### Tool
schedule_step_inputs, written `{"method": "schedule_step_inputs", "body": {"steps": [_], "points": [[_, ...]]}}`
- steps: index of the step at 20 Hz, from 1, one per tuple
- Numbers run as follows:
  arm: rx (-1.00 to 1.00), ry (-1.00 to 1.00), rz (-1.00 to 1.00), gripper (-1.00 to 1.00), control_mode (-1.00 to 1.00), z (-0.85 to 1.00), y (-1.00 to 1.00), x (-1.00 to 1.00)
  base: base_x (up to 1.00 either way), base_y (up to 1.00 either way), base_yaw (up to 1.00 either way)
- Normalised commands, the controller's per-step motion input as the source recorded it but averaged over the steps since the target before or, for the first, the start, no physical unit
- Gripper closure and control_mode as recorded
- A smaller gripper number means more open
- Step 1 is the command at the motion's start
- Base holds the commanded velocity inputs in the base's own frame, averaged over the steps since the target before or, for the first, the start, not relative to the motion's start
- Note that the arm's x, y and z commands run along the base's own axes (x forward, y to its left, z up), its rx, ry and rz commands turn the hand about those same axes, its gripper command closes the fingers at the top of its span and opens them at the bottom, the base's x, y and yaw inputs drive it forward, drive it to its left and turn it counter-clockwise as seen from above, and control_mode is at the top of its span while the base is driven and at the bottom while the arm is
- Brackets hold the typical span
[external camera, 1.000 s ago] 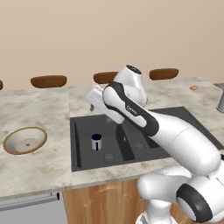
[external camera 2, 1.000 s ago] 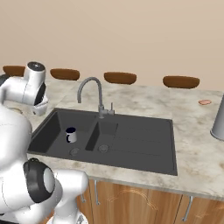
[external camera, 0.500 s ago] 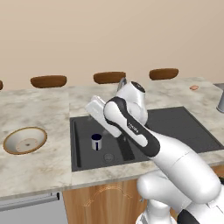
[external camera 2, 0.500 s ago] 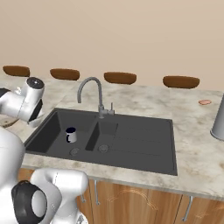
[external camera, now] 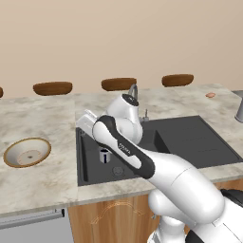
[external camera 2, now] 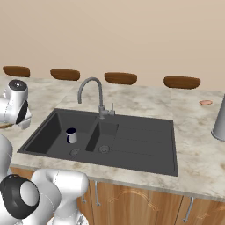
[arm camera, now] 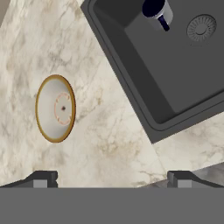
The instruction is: Pick the mug and place it in the sink. Pick the bowl and place it in the open cabinet and then close the cabinet.
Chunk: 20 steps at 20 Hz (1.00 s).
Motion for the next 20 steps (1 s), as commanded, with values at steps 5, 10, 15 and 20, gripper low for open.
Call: {"method": "schedule_step_inputs", "body": {"steps": [5, 10, 15, 20], "points": [[-0.04, 0.0, 0.0, -1.0, -1.0, 0.0, 0.25, 0.02, 0.0, 0.0, 0.0], [-0.02, -0.02, 0.0, -1.0, -1.0, -0.13, 0.21, 0.02, 0.0, 0.0, 0.0], [0.0, 0.0, 0.01, -1.0, -1.0, -0.34, 0.17, 0.21, 0.0, 0.0, 0.0], [0.0, -0.09, 0.03, -1.0, -1.0, -0.22, 0.03, 0.22, 0.0, 0.0, 0.0]]}}
